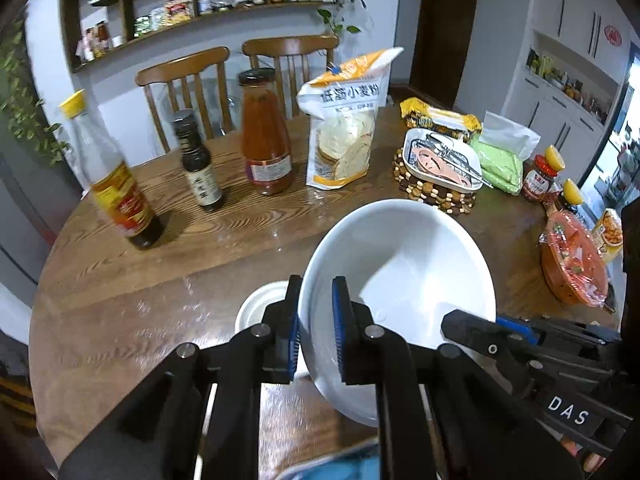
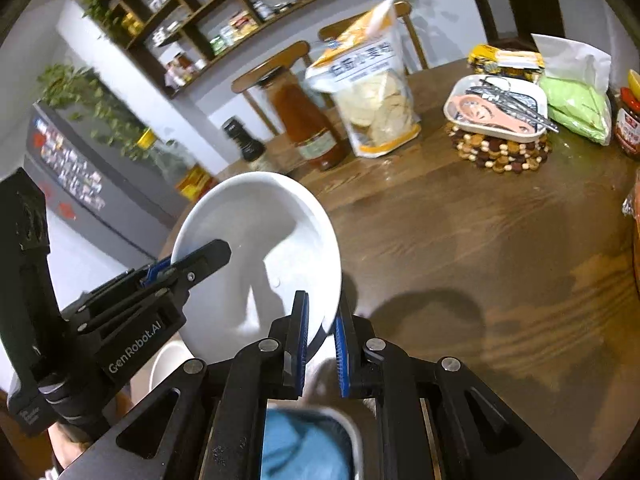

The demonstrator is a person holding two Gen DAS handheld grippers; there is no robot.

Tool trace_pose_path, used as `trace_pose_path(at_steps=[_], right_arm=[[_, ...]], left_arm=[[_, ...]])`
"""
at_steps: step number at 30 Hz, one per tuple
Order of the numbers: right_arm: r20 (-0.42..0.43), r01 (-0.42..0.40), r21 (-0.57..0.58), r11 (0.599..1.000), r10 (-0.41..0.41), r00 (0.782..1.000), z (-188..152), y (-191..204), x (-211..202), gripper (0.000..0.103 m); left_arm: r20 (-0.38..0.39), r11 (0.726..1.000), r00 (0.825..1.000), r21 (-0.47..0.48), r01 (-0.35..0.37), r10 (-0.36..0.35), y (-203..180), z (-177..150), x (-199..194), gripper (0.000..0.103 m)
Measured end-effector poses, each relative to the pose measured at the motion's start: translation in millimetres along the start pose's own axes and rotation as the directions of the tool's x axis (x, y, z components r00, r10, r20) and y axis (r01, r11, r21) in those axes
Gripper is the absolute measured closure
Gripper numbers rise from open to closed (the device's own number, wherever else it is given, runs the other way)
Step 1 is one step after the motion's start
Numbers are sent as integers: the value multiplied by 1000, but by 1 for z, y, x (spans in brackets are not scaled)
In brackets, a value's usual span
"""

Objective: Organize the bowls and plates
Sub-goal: 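Lift the medium white bowl and carry it over the large white bowl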

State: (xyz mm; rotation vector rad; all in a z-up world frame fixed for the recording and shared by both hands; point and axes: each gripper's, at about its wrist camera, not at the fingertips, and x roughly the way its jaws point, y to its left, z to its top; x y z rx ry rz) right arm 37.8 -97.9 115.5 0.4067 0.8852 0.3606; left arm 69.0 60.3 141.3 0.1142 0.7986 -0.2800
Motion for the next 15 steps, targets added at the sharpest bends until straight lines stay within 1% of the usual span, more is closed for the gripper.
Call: trace_pose_path(at_steps=[8, 15], right_arm=[[-37, -36, -84, 996, 33, 999, -32, 38, -9, 88], [-83, -54, -160, 986, 41, 996, -55, 67, -4, 88]], left_arm=[[56, 997, 997, -52, -49, 52, 16, -38, -47, 90], [70, 990, 993, -116, -85, 94, 37, -70, -78, 90]])
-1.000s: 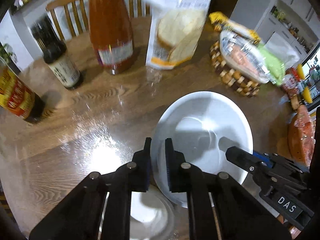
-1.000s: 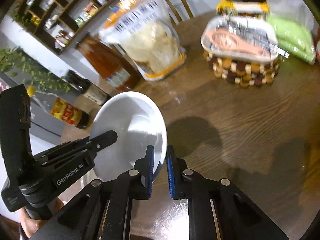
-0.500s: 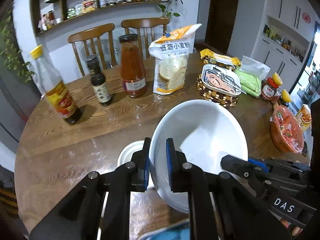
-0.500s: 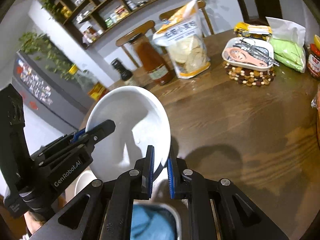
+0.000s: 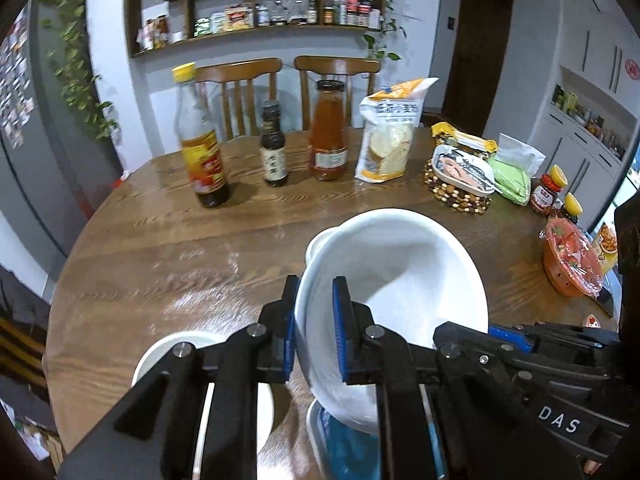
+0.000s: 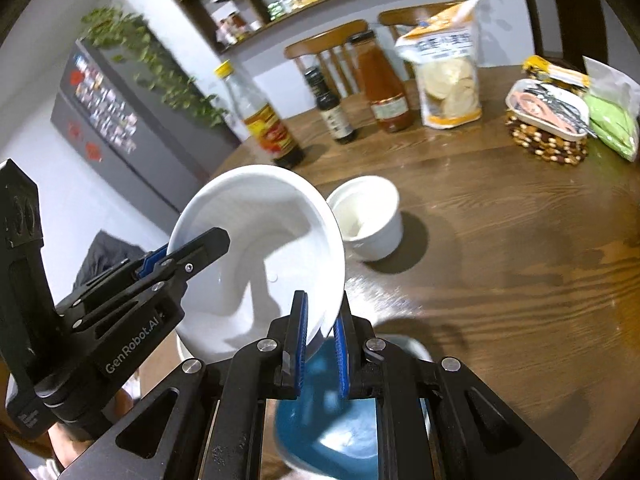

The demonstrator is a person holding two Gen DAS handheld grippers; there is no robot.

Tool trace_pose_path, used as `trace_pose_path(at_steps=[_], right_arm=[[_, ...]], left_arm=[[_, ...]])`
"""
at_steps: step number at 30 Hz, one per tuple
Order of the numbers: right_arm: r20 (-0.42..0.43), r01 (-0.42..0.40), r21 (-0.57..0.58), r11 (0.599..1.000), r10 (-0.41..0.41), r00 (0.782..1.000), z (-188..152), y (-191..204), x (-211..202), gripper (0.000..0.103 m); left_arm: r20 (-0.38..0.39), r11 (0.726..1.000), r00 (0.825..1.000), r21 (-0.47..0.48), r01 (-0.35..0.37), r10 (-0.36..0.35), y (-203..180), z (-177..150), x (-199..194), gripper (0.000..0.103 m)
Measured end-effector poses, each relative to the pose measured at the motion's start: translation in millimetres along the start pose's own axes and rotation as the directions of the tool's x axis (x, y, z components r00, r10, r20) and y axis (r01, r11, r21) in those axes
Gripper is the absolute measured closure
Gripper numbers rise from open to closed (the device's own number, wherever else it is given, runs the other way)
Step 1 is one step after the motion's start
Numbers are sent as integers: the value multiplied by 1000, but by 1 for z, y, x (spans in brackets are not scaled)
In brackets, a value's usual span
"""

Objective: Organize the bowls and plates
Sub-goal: 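Lift the medium white bowl and carry it over the large white bowl, then lower the medium bowl into the large white bowl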

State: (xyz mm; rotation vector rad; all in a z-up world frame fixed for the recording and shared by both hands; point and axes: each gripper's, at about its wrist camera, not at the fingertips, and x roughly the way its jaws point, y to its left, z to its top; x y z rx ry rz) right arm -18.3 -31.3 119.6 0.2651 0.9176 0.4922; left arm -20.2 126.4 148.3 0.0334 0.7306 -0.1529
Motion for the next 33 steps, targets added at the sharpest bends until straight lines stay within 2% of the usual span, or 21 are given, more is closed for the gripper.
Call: trace_pose_path(at_steps=[19, 33], right_arm=[[-137, -66, -142, 988, 46, 989, -15, 67, 48, 88], [-236, -70, -151, 986, 33, 971, -14, 81, 97, 88]], left_arm=[[-68, 981, 992, -155, -117, 108, 76, -50, -17, 87], [-197, 960, 974, -232, -158, 113, 123, -70, 15, 87]])
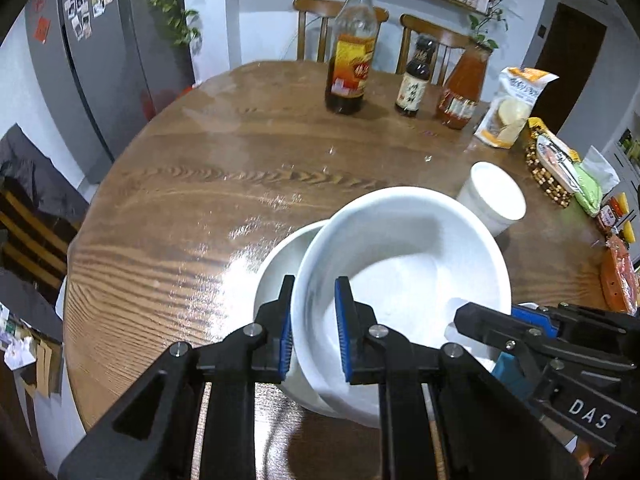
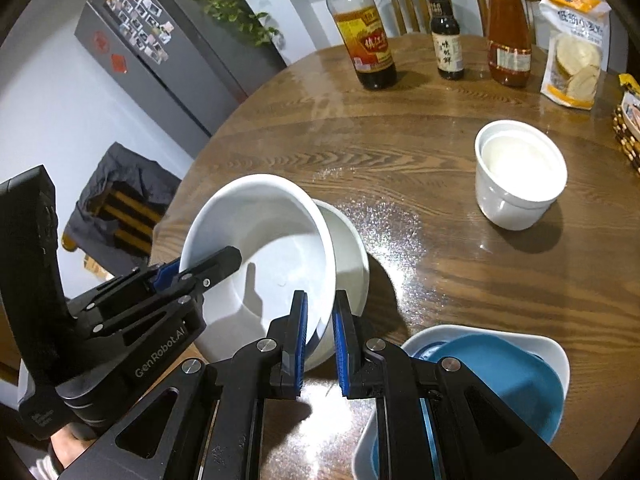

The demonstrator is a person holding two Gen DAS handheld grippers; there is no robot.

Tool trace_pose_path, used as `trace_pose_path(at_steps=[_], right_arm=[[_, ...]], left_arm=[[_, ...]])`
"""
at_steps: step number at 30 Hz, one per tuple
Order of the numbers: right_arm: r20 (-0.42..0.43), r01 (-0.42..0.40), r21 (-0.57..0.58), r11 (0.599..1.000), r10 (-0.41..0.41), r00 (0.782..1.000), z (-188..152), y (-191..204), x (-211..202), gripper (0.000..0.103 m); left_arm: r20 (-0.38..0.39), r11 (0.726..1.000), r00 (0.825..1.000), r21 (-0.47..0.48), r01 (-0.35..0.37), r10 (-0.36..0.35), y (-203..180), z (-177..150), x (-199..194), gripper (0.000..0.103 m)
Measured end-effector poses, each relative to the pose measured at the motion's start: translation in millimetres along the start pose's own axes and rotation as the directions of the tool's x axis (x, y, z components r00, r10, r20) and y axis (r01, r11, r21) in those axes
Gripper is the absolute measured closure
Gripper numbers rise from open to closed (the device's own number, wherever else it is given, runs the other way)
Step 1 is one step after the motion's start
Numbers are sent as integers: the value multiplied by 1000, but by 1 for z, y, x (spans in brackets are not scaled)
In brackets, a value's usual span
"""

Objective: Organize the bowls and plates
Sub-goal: 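Lower the medium bowl into the large white bowl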

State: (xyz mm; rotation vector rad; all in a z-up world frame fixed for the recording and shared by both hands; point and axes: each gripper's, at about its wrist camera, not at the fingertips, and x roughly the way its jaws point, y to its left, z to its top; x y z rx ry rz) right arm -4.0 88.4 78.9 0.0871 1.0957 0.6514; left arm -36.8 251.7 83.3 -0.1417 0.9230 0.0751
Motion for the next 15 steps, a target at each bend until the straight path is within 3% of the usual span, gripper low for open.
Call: trace_pose_path(at_steps=[15], right_arm=[[-71, 30, -19, 999, -31, 997, 2, 1, 25, 88]], left_arm=[[-76, 998, 996, 40, -42, 45, 5, -10, 25, 85]])
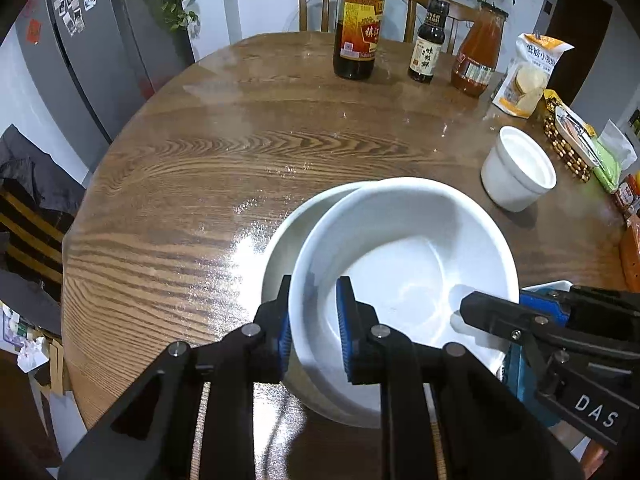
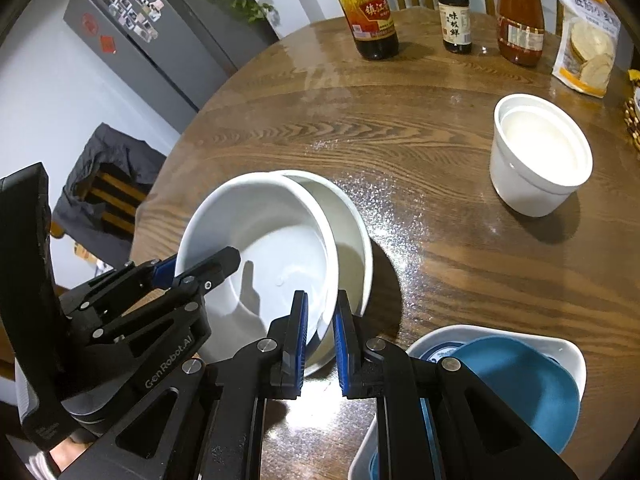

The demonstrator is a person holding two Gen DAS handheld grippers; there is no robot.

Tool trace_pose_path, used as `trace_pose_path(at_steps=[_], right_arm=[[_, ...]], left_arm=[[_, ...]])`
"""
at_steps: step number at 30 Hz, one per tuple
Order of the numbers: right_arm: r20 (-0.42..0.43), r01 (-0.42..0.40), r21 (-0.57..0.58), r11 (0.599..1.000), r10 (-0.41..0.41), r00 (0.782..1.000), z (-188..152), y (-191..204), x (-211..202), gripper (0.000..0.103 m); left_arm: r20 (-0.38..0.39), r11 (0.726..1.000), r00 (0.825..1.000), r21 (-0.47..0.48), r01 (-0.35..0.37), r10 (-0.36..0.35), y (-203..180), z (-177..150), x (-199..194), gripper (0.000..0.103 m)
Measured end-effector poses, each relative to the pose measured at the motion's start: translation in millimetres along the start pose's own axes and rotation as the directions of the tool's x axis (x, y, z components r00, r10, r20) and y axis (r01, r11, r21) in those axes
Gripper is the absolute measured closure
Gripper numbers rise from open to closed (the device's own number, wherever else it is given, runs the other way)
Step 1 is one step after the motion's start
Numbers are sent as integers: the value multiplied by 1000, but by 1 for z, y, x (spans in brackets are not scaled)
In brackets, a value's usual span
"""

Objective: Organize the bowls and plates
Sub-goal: 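Lower the medium bowl into the large white bowl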

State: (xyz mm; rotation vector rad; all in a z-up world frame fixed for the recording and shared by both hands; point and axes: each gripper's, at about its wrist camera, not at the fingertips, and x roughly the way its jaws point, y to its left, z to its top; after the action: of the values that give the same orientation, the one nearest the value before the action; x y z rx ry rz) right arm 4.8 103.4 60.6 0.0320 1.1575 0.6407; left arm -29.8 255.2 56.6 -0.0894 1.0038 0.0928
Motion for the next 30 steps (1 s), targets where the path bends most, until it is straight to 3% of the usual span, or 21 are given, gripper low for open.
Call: trace_pose_path(at_steps=[9, 30], right_arm=[[1, 39, -38, 999, -39, 999, 1, 7, 3, 88], [2, 45, -40, 998, -45, 999, 2, 6, 1, 88]], left_arm=[[-1, 999, 999, 28, -35, 35, -2, -1, 4, 84], [5, 996, 998, 53, -69, 69, -9, 0, 7, 78]])
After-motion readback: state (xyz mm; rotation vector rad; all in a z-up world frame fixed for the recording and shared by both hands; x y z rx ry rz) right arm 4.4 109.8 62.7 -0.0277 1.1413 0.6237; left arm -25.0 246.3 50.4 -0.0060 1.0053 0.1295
